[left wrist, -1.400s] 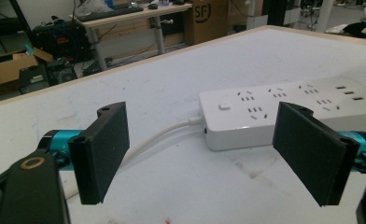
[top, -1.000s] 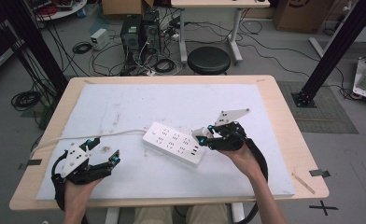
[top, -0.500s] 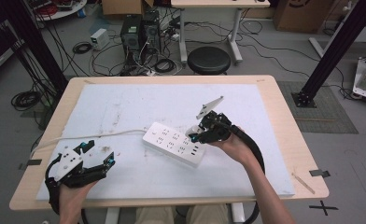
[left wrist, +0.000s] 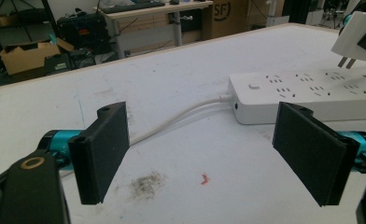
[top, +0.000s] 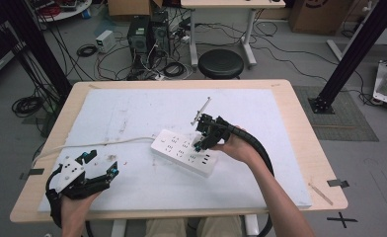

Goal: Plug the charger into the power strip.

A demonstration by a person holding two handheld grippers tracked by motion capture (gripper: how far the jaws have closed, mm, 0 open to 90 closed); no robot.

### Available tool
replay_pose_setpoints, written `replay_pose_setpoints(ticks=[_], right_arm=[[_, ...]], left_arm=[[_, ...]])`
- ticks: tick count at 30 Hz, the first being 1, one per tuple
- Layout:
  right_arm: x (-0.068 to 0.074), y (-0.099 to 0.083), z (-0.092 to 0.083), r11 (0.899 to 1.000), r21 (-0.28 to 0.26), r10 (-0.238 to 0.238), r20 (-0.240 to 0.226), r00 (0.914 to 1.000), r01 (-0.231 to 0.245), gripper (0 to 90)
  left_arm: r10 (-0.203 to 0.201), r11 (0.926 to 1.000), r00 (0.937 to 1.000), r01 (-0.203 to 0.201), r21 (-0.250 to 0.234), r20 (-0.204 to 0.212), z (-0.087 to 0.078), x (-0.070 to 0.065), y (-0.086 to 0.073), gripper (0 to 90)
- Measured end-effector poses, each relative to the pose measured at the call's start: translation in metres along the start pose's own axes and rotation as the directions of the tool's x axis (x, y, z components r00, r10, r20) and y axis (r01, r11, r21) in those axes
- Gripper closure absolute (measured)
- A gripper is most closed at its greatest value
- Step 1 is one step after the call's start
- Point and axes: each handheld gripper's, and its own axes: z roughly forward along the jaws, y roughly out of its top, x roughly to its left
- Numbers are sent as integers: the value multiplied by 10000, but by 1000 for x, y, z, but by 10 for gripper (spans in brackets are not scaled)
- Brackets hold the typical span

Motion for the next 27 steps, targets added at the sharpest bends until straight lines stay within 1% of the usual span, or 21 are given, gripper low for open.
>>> replay_pose_setpoints(ticks=[2,4,5,7,8,13,15,20,22,26,27], right_arm=[[0,2,2,9998,188,-50,-30,10000,50,631],[0,3,3,9996,267,-108,-40,9999,109,631],[1,5,5,9990,426,-162,56,9999,160,631],[1,7,7,9984,532,-194,12,9998,193,631],[0,7,8,9981,565,-264,-8,9996,264,631],[0,9,10,9975,641,-302,-28,9995,303,631],[2,12,14,9959,822,-387,-27,9992,388,631],[2,15,16,9945,940,-462,-16,9989,461,631],[0,15,16,9943,1020,-288,-126,9995,299,631],[-1,15,16,9945,1012,-240,-189,9995,258,631],[-2,16,18,9950,976,-169,-254,9995,193,631]], left_arm=[[57,10000,10000,-57,17,-2,0,0,1,187],[54,10000,10000,-54,-17,7,0,0,1,187],[52,10000,10000,-52,-47,-5,0,0,1,187],[33,10000,10000,-33,-35,-23,0,0,1,187],[25,10000,10000,-25,-25,-4,-1,0,0,187],[24,10000,10000,-24,-20,-28,-2,-1,-2,187],[35,10000,10000,-35,-7,-28,-2,-1,-2,187],[13,10000,10000,-13,39,-28,-3,-1,-3,187],[39,10000,10000,-39,71,-36,-3,-1,-3,187],[53,9999,10000,-53,90,-2,-2,-2,-3,187],[48,10000,10000,-48,84,7,-1,-3,-3,187]])
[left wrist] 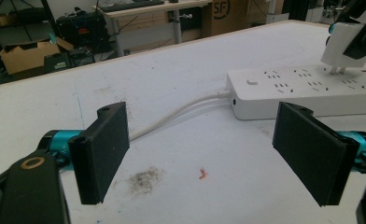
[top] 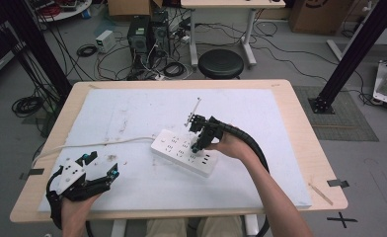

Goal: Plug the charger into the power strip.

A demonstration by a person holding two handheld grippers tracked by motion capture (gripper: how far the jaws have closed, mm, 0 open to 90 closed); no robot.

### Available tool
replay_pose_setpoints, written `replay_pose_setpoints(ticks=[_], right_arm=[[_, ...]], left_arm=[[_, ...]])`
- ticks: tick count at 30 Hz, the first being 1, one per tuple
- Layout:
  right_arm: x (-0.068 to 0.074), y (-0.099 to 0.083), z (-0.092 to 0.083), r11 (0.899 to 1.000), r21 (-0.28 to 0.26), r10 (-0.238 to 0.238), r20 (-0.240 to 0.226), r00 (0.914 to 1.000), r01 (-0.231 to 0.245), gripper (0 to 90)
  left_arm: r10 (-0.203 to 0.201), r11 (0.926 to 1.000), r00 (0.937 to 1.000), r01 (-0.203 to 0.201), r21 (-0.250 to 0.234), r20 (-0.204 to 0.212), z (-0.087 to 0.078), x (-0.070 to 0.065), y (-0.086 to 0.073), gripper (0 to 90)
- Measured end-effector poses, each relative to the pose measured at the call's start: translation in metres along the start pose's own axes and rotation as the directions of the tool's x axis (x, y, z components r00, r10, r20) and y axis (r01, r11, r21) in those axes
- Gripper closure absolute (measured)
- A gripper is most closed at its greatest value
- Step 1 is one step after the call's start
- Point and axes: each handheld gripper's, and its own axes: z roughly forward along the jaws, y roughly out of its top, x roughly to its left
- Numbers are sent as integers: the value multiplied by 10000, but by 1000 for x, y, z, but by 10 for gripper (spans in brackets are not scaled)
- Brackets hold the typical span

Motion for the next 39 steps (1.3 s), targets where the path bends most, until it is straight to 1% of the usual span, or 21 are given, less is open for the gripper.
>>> replay_pose_setpoints(ticks=[6,8,9,13,19,20,21,24,26,27,28,30,31,32,33,34,35,36,37,38,39], right_arm=[[4,1,1,9999,6,-126,194,9997,126,632],[4,2,1,9999,-6,-119,190,9997,119,632],[3,2,2,10000,-21,-40,114,9999,40,632],[2,3,2,10000,-48,-41,54,10000,42,632],[3,3,2,10000,-24,-53,115,9999,54,633],[5,2,3,9998,-70,-175,272,9995,176,633],[7,2,3,9999,-83,-136,340,9993,139,633],[7,-1,2,9996,-239,-124,370,9992,133,633],[4,-5,2,9988,-480,51,248,9997,-39,633],[4,-5,2,9986,-518,140,204,9997,-130,634],[5,-5,2,9983,-537,218,229,9995,-205,633],[6,-5,3,9984,-506,259,309,9992,-244,634],[3,-5,3,9946,-467,939,129,9955,-932,634],[3,-5,3,9946,-467,939,129,9955,-932,634],[3,-5,3,9947,-494,911,135,9957,-904,634],[6,-5,3,9972,-577,489,288,9984,-472,633],[7,-5,3,9978,-563,364,347,9987,-344,633],[7,-5,3,9978,-563,364,347,9987,-344,633],[10,-3,4,9988,-494,16,561,9984,11,633],[10,-3,4,9988,-494,16,561,9984,11,633],[12,-2,4,9990,-434,-97,659,9978,126,633]], left_arm=[[28,10000,10000,-28,5,68,3,-3,1,187],[33,10000,10000,-33,-16,77,4,-3,1,187],[46,10000,10000,-46,5,83,3,-4,2,187],[74,10000,9999,-74,6,126,4,-4,2,188],[83,10000,9999,-82,-7,91,3,-4,2,188],[66,10000,9999,-66,-8,78,2,-4,2,189],[63,10000,9999,-63,-12,90,2,-4,2,189],[63,10000,10000,-63,-19,69,1,-3,1,190],[54,10000,10000,-54,-20,12,0,-2,1,190],[33,10000,10000,-33,-25,-6,0,-2,1,191],[-14,10000,10000,14,-35,-20,-1,-2,1,191],[28,10000,10000,-28,-43,-16,0,-2,1,191],[51,10000,10000,-51,-39,-16,0,-2,1,191],[51,10000,10000,-51,-39,-16,0,-2,1,191],[38,10000,10000,-38,-18,12,1,-2,1,191],[13,10000,10000,-13,-39,-11,1,-3,1,191],[67,10000,10000,-67,-14,-9,2,-2,1,191],[67,10000,10000,-67,-14,-9,2,-2,1,191],[56,10000,10000,-56,12,20,3,-3,1,191],[69,10000,10000,-69,-8,20,3,-3,1,191],[79,10000,10000,-79,-6,26,3,-3,2,191]])
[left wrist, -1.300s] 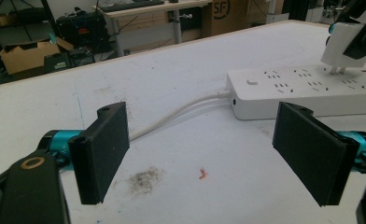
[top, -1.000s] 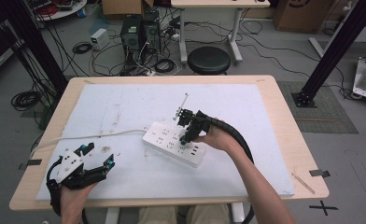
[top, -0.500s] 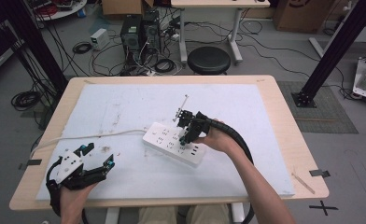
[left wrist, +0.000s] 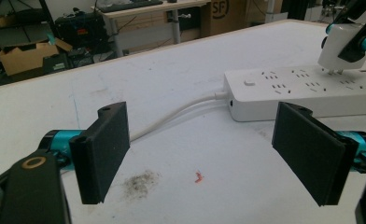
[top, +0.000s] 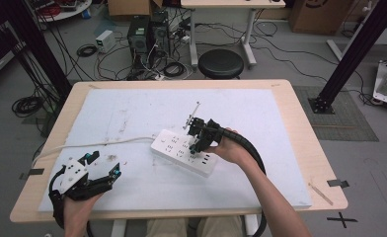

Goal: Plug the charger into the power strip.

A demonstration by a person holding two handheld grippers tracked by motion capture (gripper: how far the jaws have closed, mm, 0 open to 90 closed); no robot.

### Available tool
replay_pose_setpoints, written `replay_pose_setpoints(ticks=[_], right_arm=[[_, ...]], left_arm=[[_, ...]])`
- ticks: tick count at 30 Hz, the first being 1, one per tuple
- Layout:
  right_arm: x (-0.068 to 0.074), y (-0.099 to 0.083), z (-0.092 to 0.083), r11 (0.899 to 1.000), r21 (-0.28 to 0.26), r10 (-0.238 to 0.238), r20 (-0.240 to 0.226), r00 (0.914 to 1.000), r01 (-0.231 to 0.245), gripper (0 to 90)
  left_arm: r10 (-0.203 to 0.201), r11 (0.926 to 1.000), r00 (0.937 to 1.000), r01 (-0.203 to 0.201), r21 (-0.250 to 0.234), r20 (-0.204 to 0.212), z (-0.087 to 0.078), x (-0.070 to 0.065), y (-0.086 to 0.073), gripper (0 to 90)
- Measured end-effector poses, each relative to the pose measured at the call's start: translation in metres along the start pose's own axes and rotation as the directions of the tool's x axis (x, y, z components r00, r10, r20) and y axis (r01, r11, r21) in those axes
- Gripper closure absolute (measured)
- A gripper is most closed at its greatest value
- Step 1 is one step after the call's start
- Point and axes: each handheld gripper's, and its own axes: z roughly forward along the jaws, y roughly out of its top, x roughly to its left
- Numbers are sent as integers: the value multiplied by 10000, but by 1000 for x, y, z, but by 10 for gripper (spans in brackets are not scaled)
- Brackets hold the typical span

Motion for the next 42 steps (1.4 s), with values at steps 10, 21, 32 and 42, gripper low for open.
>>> replay_pose_setpoints(ticks=[10,21,32,42], right_arm=[[2,7,6,9987,493,-130,157,9998,122,634],[-6,-7,9,9986,-269,451,-392,9982,-462,635],[-4,-7,11,9991,-356,237,-269,9994,-246,637],[-2,-6,13,9995,-292,86,-119,9999,-89,637]], left_arm=[[-56,10000,10000,56,-16,-37,1,1,1,192],[-17,10000,10000,17,-1,-14,1,-1,1,193],[-10,10000,9999,9,67,109,4,-1,1,194],[32,10000,9999,-33,45,130,7,-1,5,196]])
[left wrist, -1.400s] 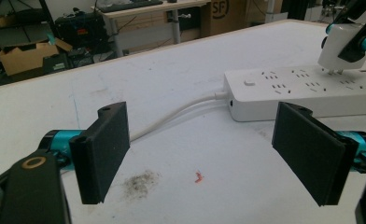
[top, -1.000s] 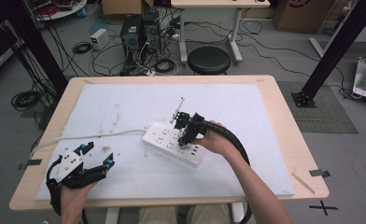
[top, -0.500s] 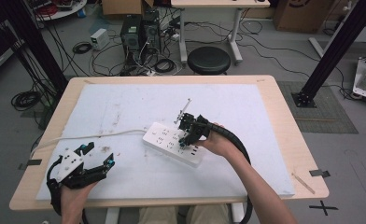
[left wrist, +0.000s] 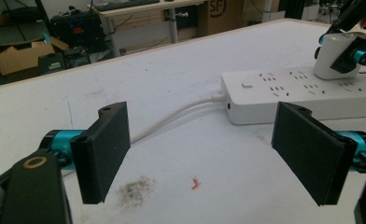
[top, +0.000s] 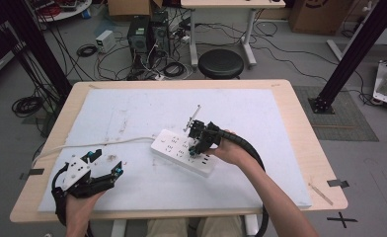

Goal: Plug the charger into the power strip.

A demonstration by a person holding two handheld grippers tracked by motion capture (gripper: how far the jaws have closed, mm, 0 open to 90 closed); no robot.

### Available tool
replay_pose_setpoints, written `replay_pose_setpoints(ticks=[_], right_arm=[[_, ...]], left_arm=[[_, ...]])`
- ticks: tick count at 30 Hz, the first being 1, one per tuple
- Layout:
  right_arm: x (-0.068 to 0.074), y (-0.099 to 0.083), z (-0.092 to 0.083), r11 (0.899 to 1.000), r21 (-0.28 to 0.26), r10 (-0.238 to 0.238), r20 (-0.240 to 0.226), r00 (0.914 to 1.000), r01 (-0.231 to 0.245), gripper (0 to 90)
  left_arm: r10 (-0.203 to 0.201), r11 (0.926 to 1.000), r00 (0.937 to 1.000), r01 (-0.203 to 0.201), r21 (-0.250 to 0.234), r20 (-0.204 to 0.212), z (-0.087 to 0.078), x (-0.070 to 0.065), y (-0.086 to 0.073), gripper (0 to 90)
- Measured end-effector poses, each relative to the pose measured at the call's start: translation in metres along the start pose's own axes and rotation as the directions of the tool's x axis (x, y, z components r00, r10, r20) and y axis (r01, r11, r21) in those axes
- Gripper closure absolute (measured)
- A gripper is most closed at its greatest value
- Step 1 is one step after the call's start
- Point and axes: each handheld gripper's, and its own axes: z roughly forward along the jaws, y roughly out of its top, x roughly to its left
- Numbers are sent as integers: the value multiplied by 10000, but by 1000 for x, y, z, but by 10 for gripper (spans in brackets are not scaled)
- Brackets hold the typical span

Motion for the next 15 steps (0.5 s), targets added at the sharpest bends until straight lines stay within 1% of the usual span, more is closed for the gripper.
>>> replay_pose_setpoints(ticks=[4,5,7,8,9,10,11,14,15], right_arm=[[-1,-2,1,9998,-175,49,-52,10000,-49,637],[1,-2,1,9998,-172,57,54,10000,-56,637],[3,-5,1,9994,-351,49,175,9998,-42,637],[3,-7,1,9989,-469,47,164,9999,-39,637],[3,-7,1,9989,-465,63,150,9999,-56,638],[2,-7,1,9990,-444,61,117,9999,-56,638],[0,-8,2,9984,-549,120,-45,9999,-123,637],[-6,-9,3,9975,-589,378,-433,9983,-403,637],[-6,-9,4,9976,-590,336,-460,9984,-363,637]], left_arm=[[-14,10000,10000,14,-7,-14,0,0,1,197],[1,10000,10000,-1,17,-11,-1,0,0,197],[14,10000,10000,-14,43,-17,0,0,-1,197],[-48,10000,10000,48,45,-19,0,0,-1,197],[-3,10000,10000,3,88,-10,0,1,-1,197],[-1,9999,10000,1,119,-3,0,1,-1,198],[-1,10000,10000,1,57,-23,0,1,-1,198],[-18,10000,10000,18,41,-39,-1,2,0,198],[-60,10000,10000,60,30,-29,-1,2,0,199]])
